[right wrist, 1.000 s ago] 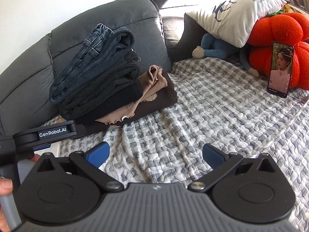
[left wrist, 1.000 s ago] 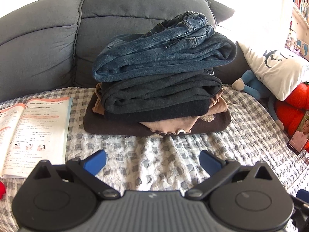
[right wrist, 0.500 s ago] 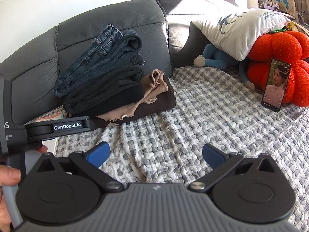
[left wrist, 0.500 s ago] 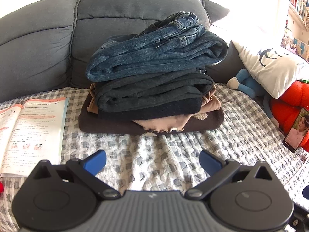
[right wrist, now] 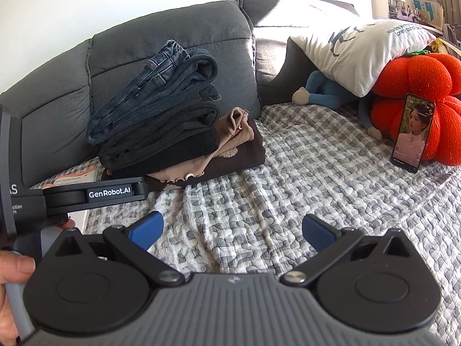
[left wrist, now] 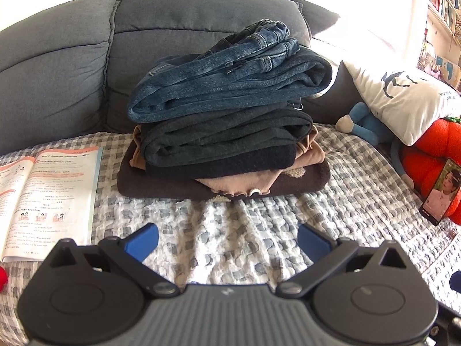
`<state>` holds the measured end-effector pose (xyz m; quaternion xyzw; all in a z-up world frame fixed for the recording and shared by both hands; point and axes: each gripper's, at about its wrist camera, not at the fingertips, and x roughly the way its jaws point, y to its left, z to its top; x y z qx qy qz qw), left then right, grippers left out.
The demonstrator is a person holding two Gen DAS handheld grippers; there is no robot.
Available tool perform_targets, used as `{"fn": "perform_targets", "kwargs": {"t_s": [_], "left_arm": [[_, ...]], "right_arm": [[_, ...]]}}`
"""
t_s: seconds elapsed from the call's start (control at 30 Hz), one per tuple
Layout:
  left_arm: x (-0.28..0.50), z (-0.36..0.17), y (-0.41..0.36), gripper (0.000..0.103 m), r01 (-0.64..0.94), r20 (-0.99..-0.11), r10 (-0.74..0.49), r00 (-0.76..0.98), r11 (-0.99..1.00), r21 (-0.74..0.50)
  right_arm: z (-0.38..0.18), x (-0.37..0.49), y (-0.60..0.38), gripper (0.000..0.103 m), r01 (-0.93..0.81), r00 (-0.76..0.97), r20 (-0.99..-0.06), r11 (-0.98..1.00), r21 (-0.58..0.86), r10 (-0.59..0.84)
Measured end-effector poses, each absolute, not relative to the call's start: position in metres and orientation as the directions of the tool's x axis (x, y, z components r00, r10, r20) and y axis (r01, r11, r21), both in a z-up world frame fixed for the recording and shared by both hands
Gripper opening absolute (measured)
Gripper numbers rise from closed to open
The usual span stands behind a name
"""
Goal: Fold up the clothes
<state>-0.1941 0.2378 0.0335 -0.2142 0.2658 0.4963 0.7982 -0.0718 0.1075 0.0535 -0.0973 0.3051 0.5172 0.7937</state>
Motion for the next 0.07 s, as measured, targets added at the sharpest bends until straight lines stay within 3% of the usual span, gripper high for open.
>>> {"fn": "perform_targets", "kwargs": {"t_s": [0.07], "left_arm": [[-0.1941,0.0339,0.2372,0.103,-0.907,-0.632,0.683,0.366,0.415,-0.078]], "right_arm": [[0.0532,-0.0714,0.1071,0.103,-0.881,0.278,-0.585,0.445,0.162,0.762]]}}
